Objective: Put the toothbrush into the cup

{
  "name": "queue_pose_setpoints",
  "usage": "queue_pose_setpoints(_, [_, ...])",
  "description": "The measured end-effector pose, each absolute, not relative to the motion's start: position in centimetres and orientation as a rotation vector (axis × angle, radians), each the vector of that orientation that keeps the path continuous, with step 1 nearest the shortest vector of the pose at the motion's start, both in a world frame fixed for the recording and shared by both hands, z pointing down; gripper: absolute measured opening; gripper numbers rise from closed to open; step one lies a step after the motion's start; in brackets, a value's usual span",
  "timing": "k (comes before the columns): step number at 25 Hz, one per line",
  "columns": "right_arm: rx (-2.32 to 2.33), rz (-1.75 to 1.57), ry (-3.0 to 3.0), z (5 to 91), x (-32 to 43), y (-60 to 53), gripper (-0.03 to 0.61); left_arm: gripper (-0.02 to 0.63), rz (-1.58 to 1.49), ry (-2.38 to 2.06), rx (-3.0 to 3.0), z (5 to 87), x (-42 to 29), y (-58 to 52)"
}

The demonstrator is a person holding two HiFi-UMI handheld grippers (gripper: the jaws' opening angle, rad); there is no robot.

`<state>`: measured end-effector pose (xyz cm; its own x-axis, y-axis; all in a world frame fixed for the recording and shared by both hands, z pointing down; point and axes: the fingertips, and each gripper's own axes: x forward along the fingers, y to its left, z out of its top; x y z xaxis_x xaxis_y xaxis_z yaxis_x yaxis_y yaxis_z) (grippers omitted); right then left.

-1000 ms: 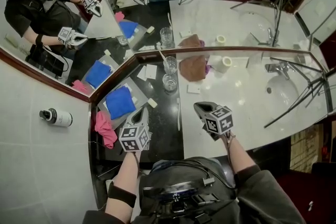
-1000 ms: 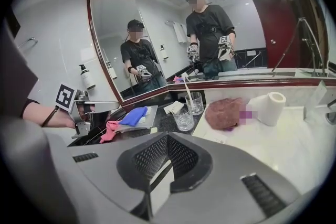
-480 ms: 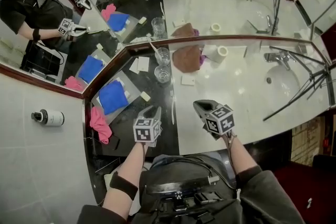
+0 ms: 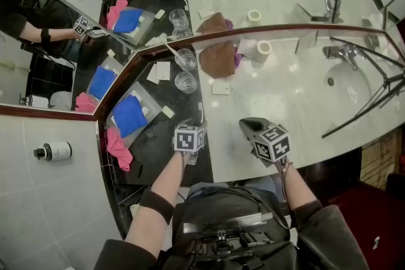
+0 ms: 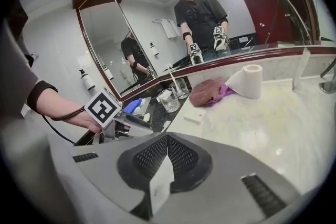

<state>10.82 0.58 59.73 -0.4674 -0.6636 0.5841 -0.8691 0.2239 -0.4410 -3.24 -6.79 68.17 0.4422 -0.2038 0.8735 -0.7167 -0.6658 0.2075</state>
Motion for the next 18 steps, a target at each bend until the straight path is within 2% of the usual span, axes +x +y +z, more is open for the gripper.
queue_pose_setpoints(11, [1.473,1.153,-2.205,61.7,14.4,1.8,0.017,0.189,1.289,-0.799,1.972,72.2,-2.1,-7.5])
queue_pose_setpoints(15, [1.471,1.171,-2.191,62.1,15.2,2.3,0.017,0.060,1.357,-0.878,1.946,72.5,-3.5,-8.5])
queue_pose_setpoints(18, [1.469,1.169,-2.192,62.3,15.5,2.1,0.017,0.061,1.392,-0.834,1.953,72.6,-2.9,-7.9])
